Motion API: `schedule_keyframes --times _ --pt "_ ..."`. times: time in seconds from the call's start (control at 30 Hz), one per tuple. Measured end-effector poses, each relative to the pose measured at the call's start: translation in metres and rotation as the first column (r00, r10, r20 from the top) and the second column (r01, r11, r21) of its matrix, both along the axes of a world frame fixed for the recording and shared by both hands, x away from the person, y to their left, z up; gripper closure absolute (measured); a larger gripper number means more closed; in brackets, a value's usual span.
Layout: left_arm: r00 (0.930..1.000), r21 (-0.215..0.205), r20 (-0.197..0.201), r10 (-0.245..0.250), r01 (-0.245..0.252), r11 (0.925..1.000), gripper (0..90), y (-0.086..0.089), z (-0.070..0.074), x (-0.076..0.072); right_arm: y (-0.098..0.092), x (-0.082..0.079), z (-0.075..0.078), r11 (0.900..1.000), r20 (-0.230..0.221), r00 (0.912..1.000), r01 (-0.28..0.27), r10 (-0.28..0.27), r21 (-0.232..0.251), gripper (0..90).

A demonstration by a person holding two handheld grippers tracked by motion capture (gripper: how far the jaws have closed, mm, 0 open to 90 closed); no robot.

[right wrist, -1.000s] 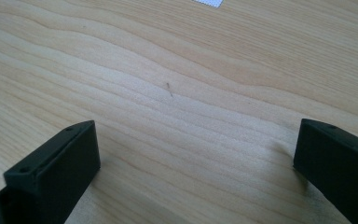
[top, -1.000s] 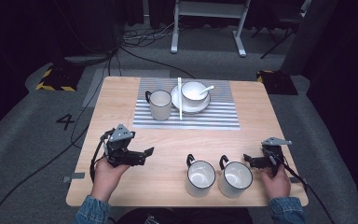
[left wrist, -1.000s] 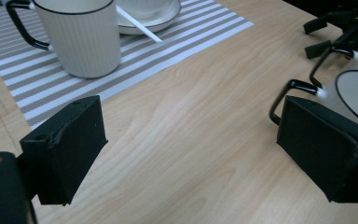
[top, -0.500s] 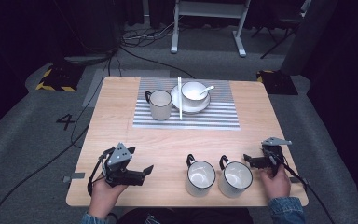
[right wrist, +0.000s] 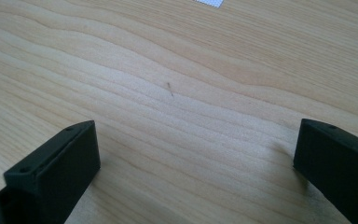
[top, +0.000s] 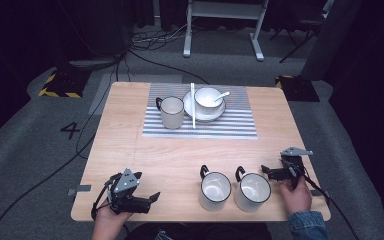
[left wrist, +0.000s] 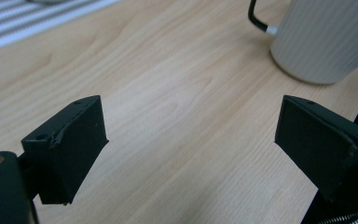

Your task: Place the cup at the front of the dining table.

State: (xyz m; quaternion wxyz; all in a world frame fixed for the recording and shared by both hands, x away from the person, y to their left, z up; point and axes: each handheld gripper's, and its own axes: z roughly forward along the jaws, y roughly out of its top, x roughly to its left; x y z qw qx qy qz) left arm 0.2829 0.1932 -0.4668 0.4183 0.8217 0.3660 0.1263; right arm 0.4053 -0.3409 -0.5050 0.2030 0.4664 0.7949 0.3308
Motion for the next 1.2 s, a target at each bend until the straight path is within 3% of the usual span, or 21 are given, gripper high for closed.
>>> schedule_keyframes --times 0.1,0.33,0.53,0.77,0.9,1.2 --pt "0.9999 0.022 -0.016 0.004 -0.004 0.9997 8.9 0.0 -0.007 0.002 0.0 0.0 0.0 1.0 0.001 1.0 -0.001 0.001 0.0 0.2" --pt "0.9991 0.129 -0.037 -0.021 0.025 0.9913 8.9 -0.005 -0.024 0.005 0.001 0.0 0.0 1.0 -0.002 1.0 0.0 0.0 0.003 0.2" --pt "0.9946 0.137 -0.1 -0.027 0.041 0.9897 8.8 -0.005 -0.034 0.009 0.001 0.0 0.0 1.0 -0.003 1.0 -0.001 0.001 0.003 0.2" --pt "0.9975 0.144 -0.067 -0.024 0.033 0.989 6.0 -0.005 -0.038 0.008 0.0 0.0 0.0 1.0 0.0 1.0 -0.006 0.006 -0.001 0.3" --pt "0.9989 0.153 -0.047 0.003 0.004 0.9881 5.9 -0.007 -0.039 0.006 0.001 0.0 0.0 1.0 -0.003 1.0 -0.005 0.005 0.001 0.2" --pt "0.9991 0.149 -0.039 0.017 -0.011 0.9887 5.1 -0.008 -0.04 0.005 0.001 -0.001 0.0 1.0 -0.004 1.0 -0.006 0.006 0.002 0.3"
